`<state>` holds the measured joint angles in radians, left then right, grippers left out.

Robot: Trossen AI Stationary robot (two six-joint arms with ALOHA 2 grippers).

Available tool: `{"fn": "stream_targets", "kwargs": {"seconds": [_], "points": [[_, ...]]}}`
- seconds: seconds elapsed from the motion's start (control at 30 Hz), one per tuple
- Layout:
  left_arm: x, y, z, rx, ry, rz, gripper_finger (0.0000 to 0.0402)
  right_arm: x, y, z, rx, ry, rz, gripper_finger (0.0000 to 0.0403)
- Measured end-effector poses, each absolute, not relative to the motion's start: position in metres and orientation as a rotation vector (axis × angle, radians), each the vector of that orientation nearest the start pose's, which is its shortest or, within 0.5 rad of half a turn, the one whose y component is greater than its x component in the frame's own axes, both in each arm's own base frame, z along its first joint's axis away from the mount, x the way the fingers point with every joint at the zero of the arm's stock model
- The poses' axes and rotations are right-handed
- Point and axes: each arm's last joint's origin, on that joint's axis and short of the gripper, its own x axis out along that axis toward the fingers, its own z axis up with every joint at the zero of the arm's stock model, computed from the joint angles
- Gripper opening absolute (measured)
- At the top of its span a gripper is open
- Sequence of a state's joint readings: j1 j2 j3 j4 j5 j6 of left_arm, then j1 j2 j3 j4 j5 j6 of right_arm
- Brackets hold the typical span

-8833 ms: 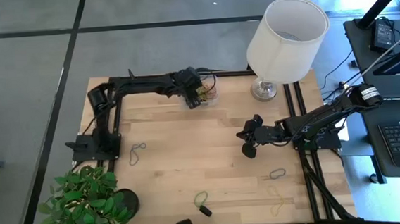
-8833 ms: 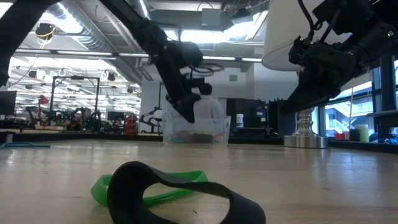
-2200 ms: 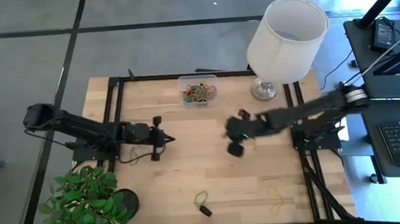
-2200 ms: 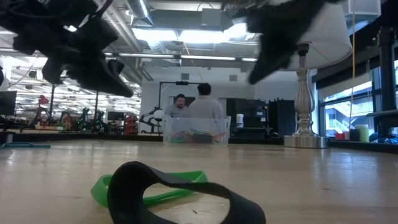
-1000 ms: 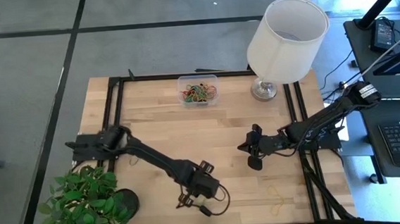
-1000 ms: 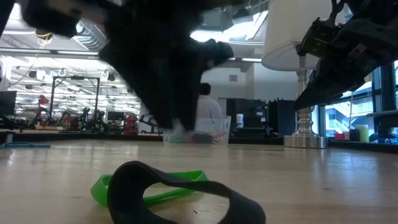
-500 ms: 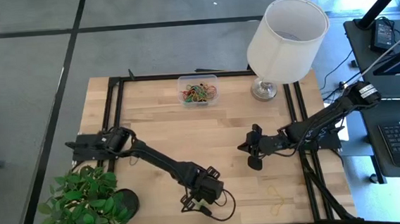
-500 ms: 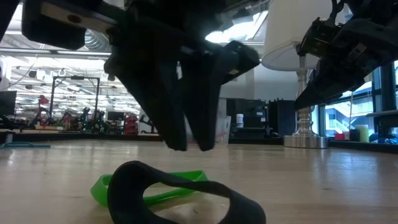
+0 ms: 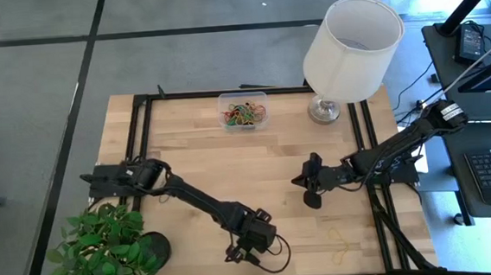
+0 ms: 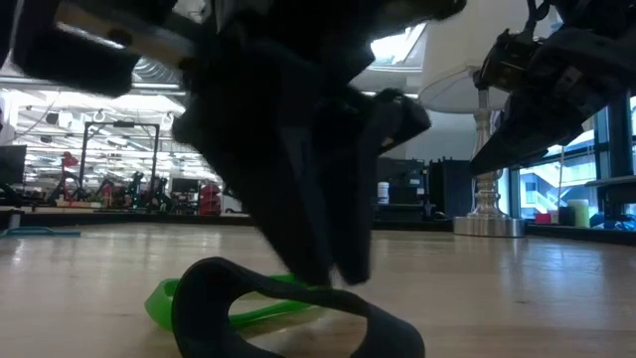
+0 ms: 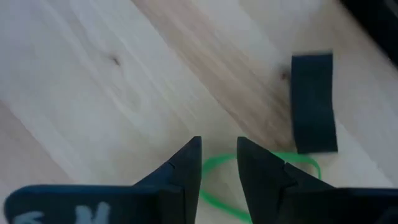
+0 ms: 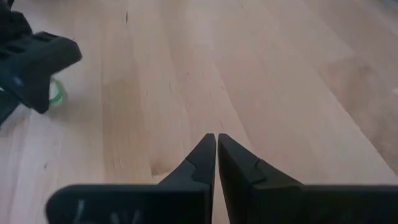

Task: Pick and place rubber bands into bin
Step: Put the green rubber band into the transparent bin

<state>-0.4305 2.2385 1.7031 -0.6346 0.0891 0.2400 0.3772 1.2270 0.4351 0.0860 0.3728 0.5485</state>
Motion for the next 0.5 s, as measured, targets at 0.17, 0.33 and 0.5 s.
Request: {"fn": "stream_targets", "kwargs": {"seconds": [0.17,0.33,0.5], "points": [[0.418,-0.194,0.147,0.419,1.125,-0.597,0.0061,0.205,0.074,0.158,0.336,0.631,-0.180,0.0023],[0.414,-0.191,0.145,0.463,1.182,-0.540,0.0031,0.201,0.086,0.158,0.332,0.639,-0.131,0.0023],[0.413,-0.190,0.127,0.499,1.265,-0.483,0.0006,0.196,0.096,0.158,0.356,0.646,-0.094,0.0024]]}}
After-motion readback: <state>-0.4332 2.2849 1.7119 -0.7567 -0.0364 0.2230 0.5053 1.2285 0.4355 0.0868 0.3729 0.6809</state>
